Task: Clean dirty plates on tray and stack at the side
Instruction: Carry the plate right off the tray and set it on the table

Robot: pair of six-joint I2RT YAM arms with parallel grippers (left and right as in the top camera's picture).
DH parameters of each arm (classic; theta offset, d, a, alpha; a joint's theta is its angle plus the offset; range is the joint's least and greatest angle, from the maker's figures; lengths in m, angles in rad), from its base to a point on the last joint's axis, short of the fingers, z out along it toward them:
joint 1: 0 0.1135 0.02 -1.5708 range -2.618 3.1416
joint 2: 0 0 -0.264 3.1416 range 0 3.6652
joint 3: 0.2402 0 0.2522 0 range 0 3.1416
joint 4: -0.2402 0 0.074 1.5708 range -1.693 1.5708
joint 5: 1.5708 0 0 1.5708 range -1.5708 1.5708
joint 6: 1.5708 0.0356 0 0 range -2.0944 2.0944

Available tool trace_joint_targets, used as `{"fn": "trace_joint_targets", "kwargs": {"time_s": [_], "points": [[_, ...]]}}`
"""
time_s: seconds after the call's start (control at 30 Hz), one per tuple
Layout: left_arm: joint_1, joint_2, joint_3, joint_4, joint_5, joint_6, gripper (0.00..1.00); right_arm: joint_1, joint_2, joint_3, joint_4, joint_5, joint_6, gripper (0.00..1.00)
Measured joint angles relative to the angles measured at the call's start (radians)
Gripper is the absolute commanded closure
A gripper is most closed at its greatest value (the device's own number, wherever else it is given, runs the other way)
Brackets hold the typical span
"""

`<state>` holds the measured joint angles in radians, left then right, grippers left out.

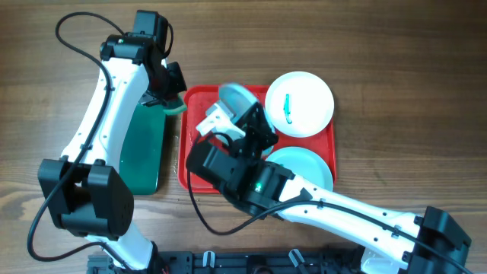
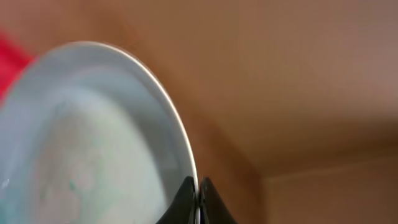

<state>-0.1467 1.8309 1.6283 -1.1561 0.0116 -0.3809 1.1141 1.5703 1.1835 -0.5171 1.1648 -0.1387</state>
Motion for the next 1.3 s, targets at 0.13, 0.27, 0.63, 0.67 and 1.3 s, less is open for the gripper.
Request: {"fn": "trace_joint_targets", "kwargs": {"time_s": [0.13,0.27,0.63,0.67,1.3], "points": [[0.000,0.000,0.000,0.001,0.000,0.000,0.96,-0.021,0.000,-0.001,-0.115,-0.199,0.229,0.96],[0.000,0.000,0.000,0.001,0.000,0.000,0.96,-0.131,-0.002,-0.001,-0.122,-0.511,0.387,0.96],[0.000,0.000,0.000,0.005,0.000,0.000,0.96,-0.723,-0.131,-0.001,-0.089,-1.305,0.491,0.96],[0.000,0.000,0.000,0.005,0.000,0.000,0.96,-0.777,-0.135,-0.001,-0.090,-1.345,0.497,0.96],[0.000,0.000,0.000,0.017,0.000,-0.001,0.96,-1.552,0.082,-0.020,-0.172,-1.324,0.422,0.95]]}}
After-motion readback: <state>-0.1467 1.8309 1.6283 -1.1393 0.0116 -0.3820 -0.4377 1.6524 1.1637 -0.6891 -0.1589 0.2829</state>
